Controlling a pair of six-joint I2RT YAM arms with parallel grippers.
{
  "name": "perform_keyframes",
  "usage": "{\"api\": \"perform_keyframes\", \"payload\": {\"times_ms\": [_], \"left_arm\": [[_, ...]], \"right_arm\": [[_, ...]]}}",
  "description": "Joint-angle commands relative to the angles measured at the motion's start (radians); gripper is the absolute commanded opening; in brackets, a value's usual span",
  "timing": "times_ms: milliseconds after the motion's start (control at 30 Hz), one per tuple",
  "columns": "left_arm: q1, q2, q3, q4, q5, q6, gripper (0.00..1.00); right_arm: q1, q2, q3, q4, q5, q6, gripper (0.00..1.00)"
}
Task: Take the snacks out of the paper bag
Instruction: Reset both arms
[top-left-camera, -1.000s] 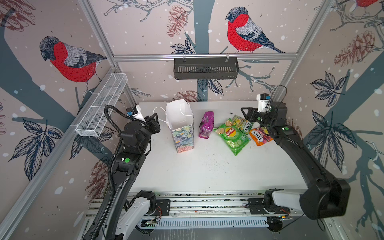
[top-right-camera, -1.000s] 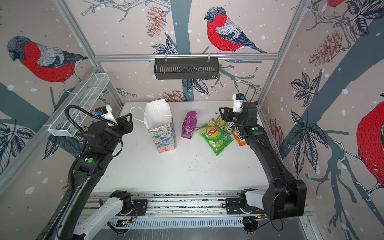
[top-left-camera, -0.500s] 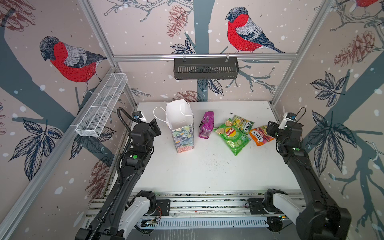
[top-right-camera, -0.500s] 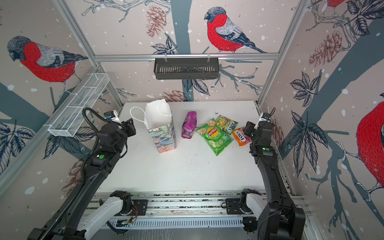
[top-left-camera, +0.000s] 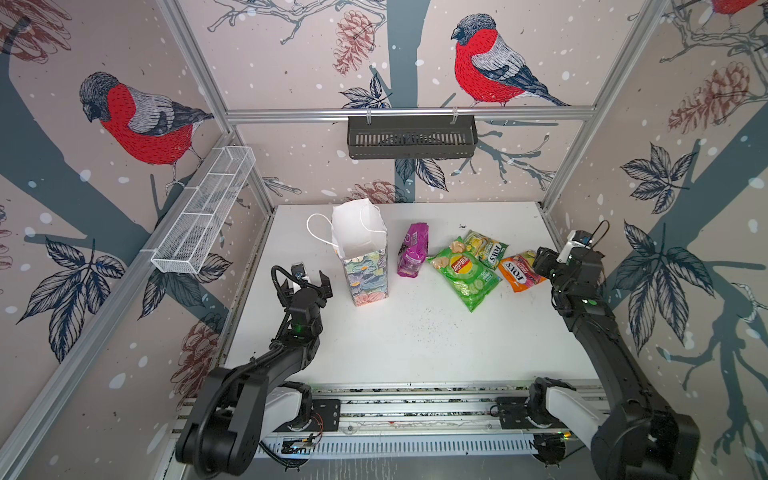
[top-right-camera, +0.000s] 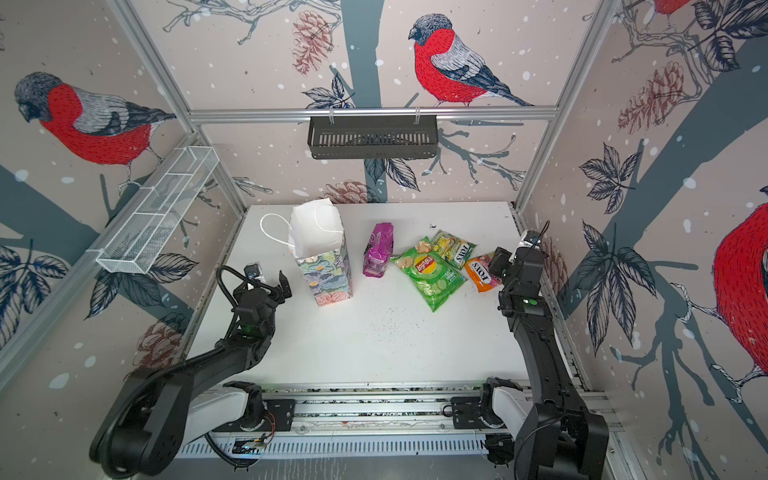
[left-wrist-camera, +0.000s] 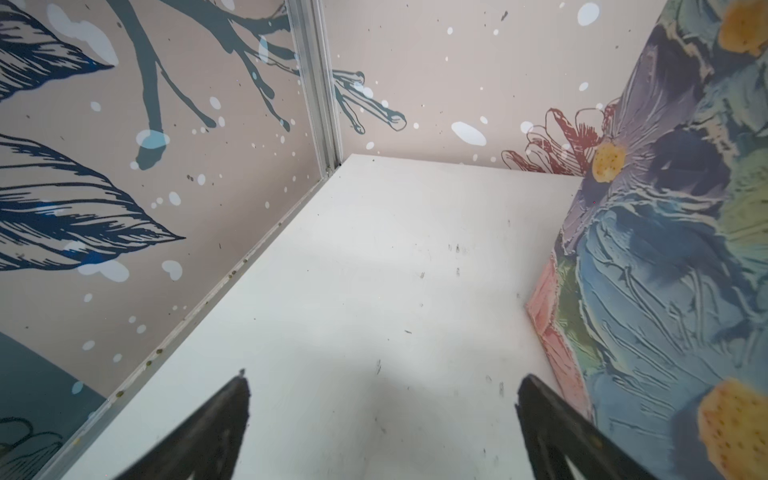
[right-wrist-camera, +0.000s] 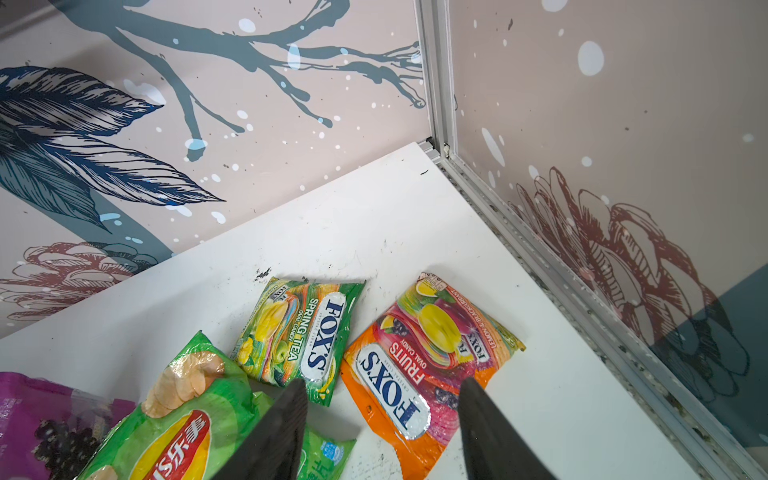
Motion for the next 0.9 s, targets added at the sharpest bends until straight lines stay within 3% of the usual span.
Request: {"api": "perform_keyframes", "payload": {"times_ms": [0,200,333,400,467,533,633,867], "left_arm": [[0.000,0.099,-0.028,0.366,-0.050,0.094,0.98],[0.001,0.322,-0.059,0.635,0.024,0.127,0.97],[0.017,0.339,-0.091,0.668,0.046,0.094,0.97],[0.013,0.409,-0.089,0.778,0.030,0.126,0.97],[0.009,0.367,-0.077,0.672,0.027,0.109,0.98],[0.010,0.378,-0.062,0.677,0.010,0.106,0.98],[0.011,0.370,-0.041,0.616,0.001,0.098,0.98],[0.012,0.382,-0.044,0.645,0.001,0.103,0.98]], "right_arm": [[-0.001,-0.003,-0.002,0.016,0.026,-0.031,0.60],[-0.001,-0.003,-0.056,0.088,0.052,-0.072,0.60],[0.001,-0.002,-0.106,0.165,0.060,-0.073,0.61],[0.002,0.007,-0.129,0.211,0.048,-0.076,0.63],[0.007,0.020,-0.161,0.277,0.045,-0.078,0.64],[0.022,0.038,-0.206,0.368,0.041,-0.085,0.69],[0.064,0.086,-0.312,0.603,0.065,-0.120,0.71],[0.103,0.228,-0.466,1.046,0.153,-0.170,0.71]]}}
